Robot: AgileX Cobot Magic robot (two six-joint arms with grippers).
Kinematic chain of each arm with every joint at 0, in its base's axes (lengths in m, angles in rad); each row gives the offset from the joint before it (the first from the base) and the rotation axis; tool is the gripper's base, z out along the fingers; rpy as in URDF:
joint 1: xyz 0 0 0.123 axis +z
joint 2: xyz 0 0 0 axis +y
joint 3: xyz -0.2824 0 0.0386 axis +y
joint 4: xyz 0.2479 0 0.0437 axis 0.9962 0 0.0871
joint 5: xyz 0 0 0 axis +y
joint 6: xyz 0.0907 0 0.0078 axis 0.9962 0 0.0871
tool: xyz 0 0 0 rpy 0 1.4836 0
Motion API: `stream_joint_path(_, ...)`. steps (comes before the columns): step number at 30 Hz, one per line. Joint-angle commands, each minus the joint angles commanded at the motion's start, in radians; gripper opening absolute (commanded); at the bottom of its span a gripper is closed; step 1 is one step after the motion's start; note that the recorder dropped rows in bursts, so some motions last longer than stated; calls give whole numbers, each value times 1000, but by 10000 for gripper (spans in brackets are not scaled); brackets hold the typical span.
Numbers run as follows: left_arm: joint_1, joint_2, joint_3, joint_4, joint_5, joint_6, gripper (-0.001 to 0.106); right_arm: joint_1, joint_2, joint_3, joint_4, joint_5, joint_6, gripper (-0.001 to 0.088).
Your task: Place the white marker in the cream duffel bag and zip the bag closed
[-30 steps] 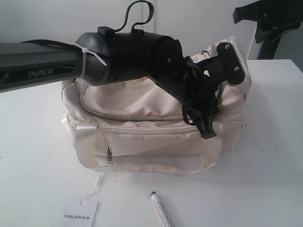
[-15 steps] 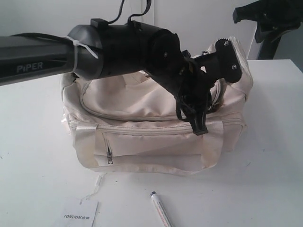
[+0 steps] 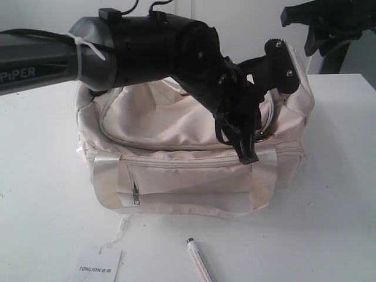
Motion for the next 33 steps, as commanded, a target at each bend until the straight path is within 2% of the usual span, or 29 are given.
stream_joint_path(3, 0, 12, 0, -32, -16, 0, 3, 0, 0, 0, 0, 8, 0, 243)
stream_joint_path(5, 0, 14, 0, -36, -10, 0, 42, 0, 0, 0, 0, 8, 0, 243)
stream_joint_path(12, 0, 15, 0, -39, 28, 4, 348, 0, 0, 0, 0, 8, 0, 243)
stream_joint_path(16, 0, 27, 0, -62, 30, 4, 446, 0, 0, 0, 0, 8, 0, 243)
stream_joint_path(27, 0, 65, 0, -80, 36, 11, 462, 0, 0, 0, 0, 8, 0, 243)
stream_joint_path(33, 0, 85, 0, -1, 19, 11, 451, 0, 0, 0, 0, 8, 0, 243)
